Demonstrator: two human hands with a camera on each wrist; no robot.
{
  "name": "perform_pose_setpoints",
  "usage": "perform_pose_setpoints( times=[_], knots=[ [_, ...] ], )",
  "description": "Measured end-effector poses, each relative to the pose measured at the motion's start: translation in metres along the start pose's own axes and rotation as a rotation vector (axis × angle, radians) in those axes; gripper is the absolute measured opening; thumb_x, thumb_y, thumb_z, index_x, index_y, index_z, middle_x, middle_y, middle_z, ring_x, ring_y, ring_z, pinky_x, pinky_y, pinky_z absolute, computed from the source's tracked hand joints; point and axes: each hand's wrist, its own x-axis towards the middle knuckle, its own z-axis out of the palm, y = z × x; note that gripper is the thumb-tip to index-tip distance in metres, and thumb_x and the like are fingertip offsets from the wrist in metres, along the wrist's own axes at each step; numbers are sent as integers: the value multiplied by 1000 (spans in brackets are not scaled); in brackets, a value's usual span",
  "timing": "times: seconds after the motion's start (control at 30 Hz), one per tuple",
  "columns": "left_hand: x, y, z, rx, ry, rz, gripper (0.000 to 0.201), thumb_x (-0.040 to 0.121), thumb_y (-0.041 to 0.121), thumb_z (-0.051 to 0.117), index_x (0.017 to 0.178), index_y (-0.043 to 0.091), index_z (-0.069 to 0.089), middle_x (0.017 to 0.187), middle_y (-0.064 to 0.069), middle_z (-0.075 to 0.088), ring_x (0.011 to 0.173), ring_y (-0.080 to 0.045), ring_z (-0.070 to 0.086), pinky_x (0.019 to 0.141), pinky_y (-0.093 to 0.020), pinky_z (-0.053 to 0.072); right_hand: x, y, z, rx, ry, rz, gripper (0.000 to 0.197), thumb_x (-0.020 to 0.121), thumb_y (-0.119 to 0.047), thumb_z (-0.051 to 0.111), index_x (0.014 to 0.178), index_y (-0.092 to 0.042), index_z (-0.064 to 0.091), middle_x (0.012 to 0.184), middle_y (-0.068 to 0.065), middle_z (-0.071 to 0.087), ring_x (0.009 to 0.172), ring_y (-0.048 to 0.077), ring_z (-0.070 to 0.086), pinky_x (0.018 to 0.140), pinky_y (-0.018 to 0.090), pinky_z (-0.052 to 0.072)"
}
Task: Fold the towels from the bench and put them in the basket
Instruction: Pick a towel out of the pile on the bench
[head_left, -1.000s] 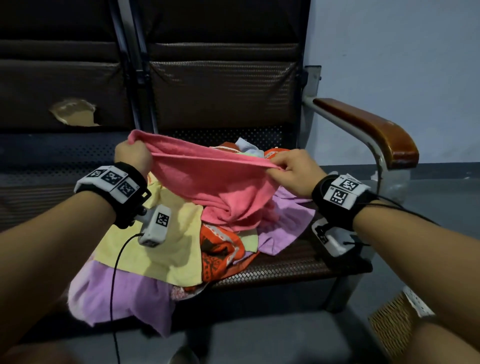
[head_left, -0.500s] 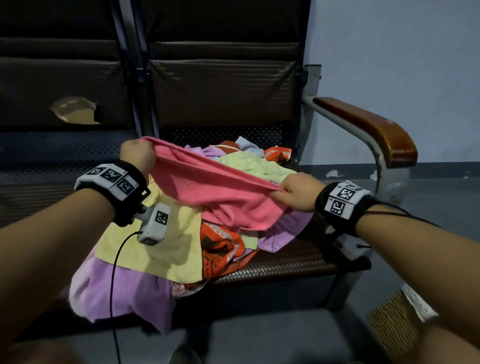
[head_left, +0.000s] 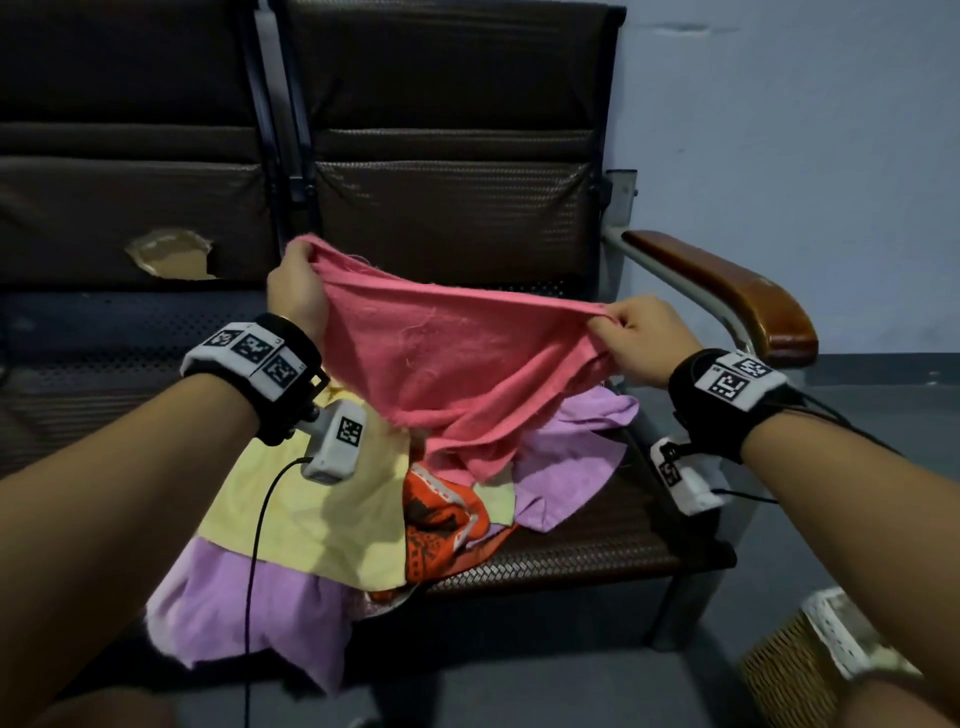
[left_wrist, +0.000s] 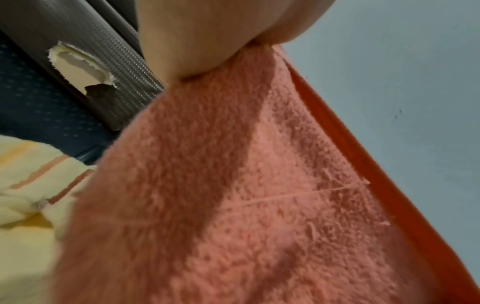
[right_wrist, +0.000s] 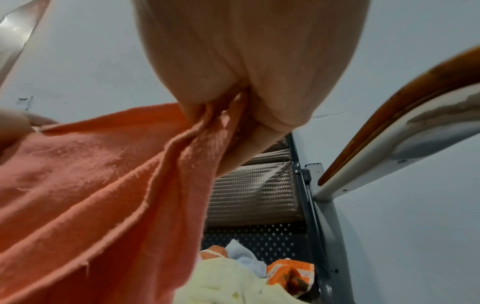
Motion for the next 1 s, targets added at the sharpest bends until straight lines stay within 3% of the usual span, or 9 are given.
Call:
perform_pose_setpoints(
  times=[0.13,0.2,0.27,0.33,0.43,0.6,0.77,0.9,1.0],
  knots=[
    [-9,15,0,-110,-172,-23,25,74,40,49,78,20,64,100,-18,69,86,-29,61,77,-39,49,5,5,-20,7,26,-11,23,92,-19,64,72,-12,73,63,5,68,63,19,63,59,25,46],
    [-14,21,-3,-129,-292,-16,22,76,29,47,75,14,64,82,-13,73,65,-26,62,58,-25,49,8,5,-30,102,93,-4,15,88,-14,69,75,-20,73,60,-8,65,54,0,58,54,13,42],
    [-13,24,-3,-25,-321,-3,13,81,15,49,73,11,60,60,-2,59,46,-16,52,42,-16,39,10,3,-42,240,83,22,16,87,-11,72,98,-23,74,75,-10,69,65,-4,64,65,16,51],
    [-8,27,-3,116,-331,39,13,85,1,56,80,11,63,65,-4,58,48,-14,54,47,-20,44,14,2,-53,219,26,34,33,89,-10,68,118,-25,71,89,-6,73,80,6,70,79,24,56],
    [-4,37,-2,227,-413,134,21,83,-9,68,91,10,67,85,-11,66,72,-20,62,69,-32,54,20,-3,-68,-65,-64,2,34,91,-7,54,106,-27,77,93,-3,73,89,15,68,84,26,51],
    [-7,61,6,259,-483,164,18,84,0,74,93,16,75,92,-15,72,77,-21,70,69,-28,62,26,-9,-84,-134,-14,134,22,88,-5,43,92,-18,61,98,10,66,96,33,62,77,32,43],
    [-1,80,13,421,-406,304,5,83,21,79,87,20,76,89,-10,75,76,-18,69,75,-34,58,31,-15,-109,-119,66,103,27,95,-16,44,85,-10,68,94,16,69,94,35,63,76,33,43],
    [4,85,14,685,-401,337,45,81,63,69,78,18,78,70,0,74,63,-16,66,64,-32,53,29,-16,-128,-115,50,114,41,93,-45,57,68,-14,64,69,8,64,72,27,60,65,33,42],
    [1,81,24,443,-390,292,27,92,43,67,94,18,77,90,-9,73,80,-19,64,78,-37,53,29,-15,-128,83,15,101,27,94,-34,65,73,-18,59,74,3,62,71,17,57,64,28,43]
  ],
)
